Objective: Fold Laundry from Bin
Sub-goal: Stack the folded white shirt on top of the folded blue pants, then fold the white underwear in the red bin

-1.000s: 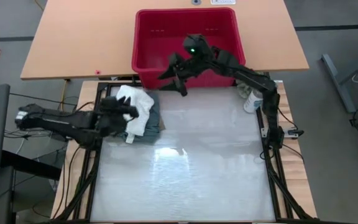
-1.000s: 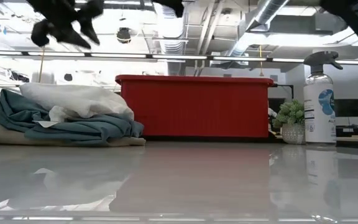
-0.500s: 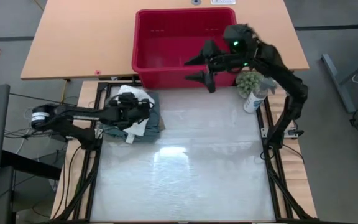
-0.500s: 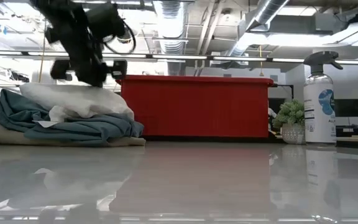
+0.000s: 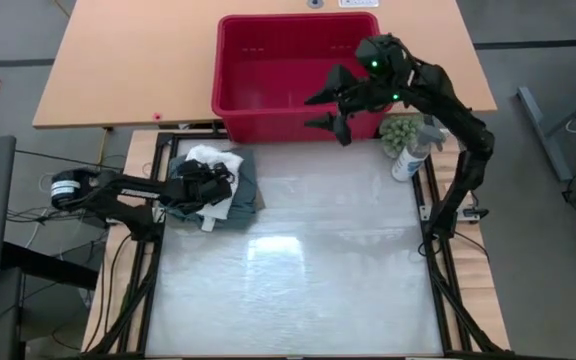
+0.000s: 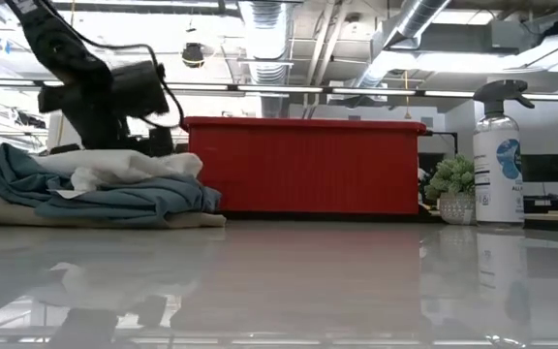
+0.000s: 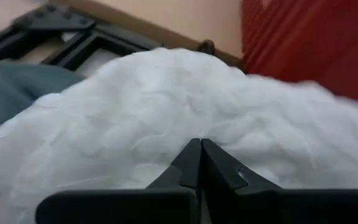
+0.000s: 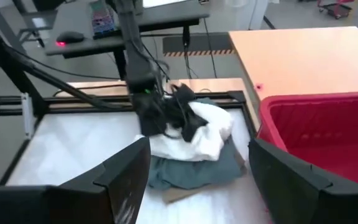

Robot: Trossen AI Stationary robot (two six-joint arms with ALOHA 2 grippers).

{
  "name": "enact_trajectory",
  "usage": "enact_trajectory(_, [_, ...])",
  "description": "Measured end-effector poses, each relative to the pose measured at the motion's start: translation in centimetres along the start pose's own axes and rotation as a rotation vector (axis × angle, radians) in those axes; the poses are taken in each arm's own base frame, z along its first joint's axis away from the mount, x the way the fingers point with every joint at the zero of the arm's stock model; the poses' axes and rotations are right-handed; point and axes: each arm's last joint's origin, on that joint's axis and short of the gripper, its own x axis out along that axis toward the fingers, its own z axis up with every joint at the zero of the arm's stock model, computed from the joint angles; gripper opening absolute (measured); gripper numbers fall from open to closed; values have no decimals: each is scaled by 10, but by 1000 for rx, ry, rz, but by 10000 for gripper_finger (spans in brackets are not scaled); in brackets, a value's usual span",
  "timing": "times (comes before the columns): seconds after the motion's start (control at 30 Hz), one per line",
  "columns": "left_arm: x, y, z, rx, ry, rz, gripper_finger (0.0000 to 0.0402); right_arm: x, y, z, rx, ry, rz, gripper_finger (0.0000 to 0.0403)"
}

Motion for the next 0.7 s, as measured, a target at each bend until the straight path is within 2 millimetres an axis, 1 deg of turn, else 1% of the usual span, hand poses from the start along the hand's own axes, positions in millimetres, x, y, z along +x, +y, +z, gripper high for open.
enact_trajectory(0.1, [-15,-12,20,-93,-30,-76,0,0,-4,-1,-20,2,-13,294])
enact_trajectory(0.17, [-28,-22,39,-115,-71,-136,0,-1,-9,-2,-28,5,-26,294])
enact_trajectory(0.33, [-60,-33,88,-29,-201,-209,0,-10,-25,-6,-44,16,-73,294])
enact_trajectory(0.4, [-67,-35,101,-47,-252,-217,0,-13,-32,-8,-64,20,-81,294])
enact_trajectory(0.47, [-66,-37,104,-22,-242,-239,0,-15,-41,-10,-111,20,-89,294])
enact_trajectory(0.53, [-62,-41,100,12,-179,-306,0,-15,-58,-9,-141,-14,-138,294])
enact_trajectory(0.63, [-59,-53,97,38,-84,-459,0,-16,-93,-7,-115,-107,-251,294])
enact_trajectory(0.7, [-61,-61,100,56,-59,-561,0,-10,-119,-8,-80,-172,-320,294])
